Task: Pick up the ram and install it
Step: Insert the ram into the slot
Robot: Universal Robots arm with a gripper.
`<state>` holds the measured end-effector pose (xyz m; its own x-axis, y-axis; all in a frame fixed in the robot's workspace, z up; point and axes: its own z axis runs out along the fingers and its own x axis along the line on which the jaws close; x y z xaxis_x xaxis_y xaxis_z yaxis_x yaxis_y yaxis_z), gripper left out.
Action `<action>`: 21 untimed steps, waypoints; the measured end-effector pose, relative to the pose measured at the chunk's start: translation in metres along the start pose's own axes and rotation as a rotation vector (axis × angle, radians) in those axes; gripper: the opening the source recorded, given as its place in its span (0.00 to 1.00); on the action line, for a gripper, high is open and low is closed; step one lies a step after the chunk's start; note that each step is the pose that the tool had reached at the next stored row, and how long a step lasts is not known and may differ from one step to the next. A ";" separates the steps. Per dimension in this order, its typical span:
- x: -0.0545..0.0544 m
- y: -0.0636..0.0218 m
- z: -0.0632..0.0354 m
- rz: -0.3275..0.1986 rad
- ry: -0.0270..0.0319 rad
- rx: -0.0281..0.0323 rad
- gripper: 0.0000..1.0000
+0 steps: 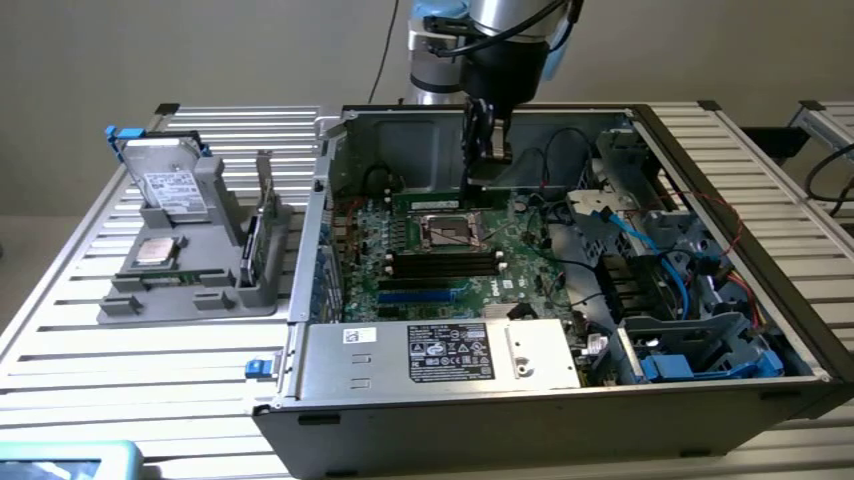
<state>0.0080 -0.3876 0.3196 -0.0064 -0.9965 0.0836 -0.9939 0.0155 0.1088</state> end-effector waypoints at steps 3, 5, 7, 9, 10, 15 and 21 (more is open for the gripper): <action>0.000 -0.0006 0.0019 -0.002 -0.0026 0.0002 0.12; 0.000 -0.0008 0.0037 -0.002 -0.0091 0.0000 0.12; 0.001 -0.0010 0.0058 -0.004 -0.0225 -0.0001 0.12; 0.001 -0.0012 0.0081 -0.004 -0.0251 0.0000 0.12; 0.001 -0.0013 0.0090 -0.004 -0.0249 -0.0002 0.12; 0.001 -0.0018 0.0128 -0.003 -0.0249 -0.0004 0.12; 0.001 -0.0025 0.0192 0.004 -0.0259 -0.0009 0.12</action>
<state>0.0084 -0.3898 0.3004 -0.0137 -0.9982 0.0584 -0.9938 0.0200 0.1094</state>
